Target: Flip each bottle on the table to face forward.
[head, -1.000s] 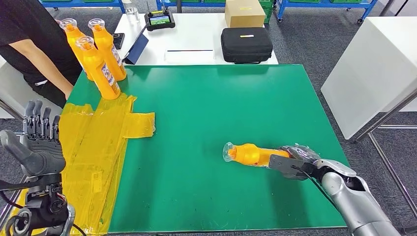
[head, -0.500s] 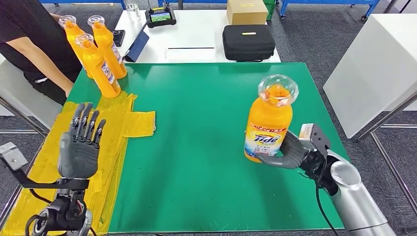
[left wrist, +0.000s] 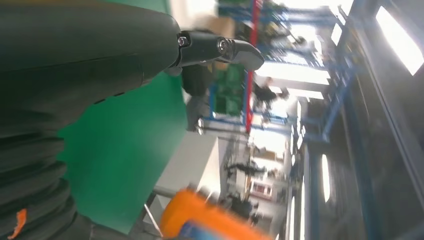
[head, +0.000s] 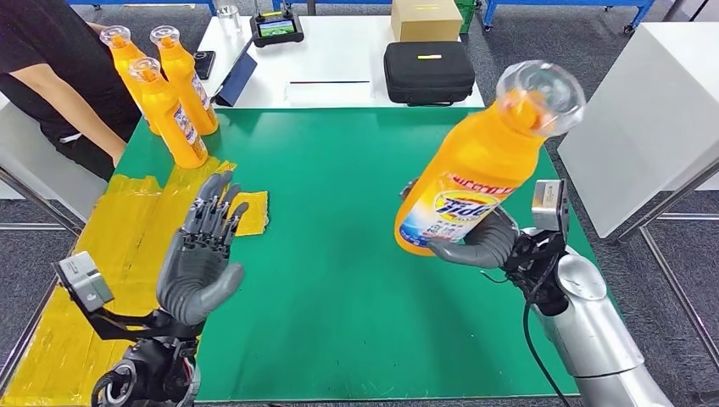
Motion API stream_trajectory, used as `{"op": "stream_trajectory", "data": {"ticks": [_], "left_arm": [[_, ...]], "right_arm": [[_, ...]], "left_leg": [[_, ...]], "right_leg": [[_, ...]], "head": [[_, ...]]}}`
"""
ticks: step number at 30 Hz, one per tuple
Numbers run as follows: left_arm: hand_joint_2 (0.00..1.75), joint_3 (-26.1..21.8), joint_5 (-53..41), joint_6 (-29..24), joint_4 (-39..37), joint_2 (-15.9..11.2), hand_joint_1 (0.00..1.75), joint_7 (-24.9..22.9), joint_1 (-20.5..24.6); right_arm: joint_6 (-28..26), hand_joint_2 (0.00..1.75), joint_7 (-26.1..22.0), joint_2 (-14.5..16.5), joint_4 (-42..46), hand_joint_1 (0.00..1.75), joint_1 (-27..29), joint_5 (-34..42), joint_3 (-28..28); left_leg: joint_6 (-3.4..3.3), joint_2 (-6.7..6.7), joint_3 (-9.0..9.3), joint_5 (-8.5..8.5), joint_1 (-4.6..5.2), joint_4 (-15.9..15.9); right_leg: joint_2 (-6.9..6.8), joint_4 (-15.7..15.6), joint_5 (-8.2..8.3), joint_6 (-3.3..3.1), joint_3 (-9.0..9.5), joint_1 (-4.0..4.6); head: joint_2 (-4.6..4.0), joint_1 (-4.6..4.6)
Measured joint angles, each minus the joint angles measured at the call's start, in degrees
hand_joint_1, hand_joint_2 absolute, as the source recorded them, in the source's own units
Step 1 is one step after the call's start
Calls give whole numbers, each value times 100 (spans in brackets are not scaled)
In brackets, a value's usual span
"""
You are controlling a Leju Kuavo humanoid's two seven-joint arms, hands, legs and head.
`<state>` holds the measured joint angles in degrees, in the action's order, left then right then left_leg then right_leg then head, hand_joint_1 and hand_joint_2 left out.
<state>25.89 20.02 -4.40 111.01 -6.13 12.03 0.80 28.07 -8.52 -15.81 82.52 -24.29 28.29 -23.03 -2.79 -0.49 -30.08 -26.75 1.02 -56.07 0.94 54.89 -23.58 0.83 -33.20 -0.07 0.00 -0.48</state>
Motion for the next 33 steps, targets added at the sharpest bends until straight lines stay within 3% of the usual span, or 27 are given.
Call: {"op": "stream_trajectory", "data": {"ticks": [3,8,12,19,33], "left_arm": [[175,262,-260,-76,43,80,0,19,179],[175,329,-178,-173,67,281,0,-187,435],[175,351,-190,-218,1,451,0,-316,610],[175,354,-190,-362,-155,673,0,-431,876],[175,293,-146,-579,-298,763,0,-662,1102]], "right_arm": [[-228,175,202,252,2,175,-88,-281,-5],[-1083,175,514,668,-1,175,-210,-1825,-80],[-1196,175,737,1060,-58,175,-295,-2456,-246],[-1122,175,1024,1615,-415,175,-486,-2951,-824],[-1058,175,1292,2084,-981,175,-625,-3101,-1538]], "left_leg": [[0,1,0,0,-1,0],[1,0,-2,1,-2,0],[1,2,-3,1,-2,0],[1,0,-7,1,-2,0],[1,-1,-13,1,-1,0]], "right_leg": [[0,1,0,0,0,1],[0,2,0,0,-1,1],[1,3,0,0,-3,1],[0,3,0,0,-8,1],[0,3,0,0,-13,0]], "head": [[0,0],[0,1],[0,1],[0,1],[0,1]]}}
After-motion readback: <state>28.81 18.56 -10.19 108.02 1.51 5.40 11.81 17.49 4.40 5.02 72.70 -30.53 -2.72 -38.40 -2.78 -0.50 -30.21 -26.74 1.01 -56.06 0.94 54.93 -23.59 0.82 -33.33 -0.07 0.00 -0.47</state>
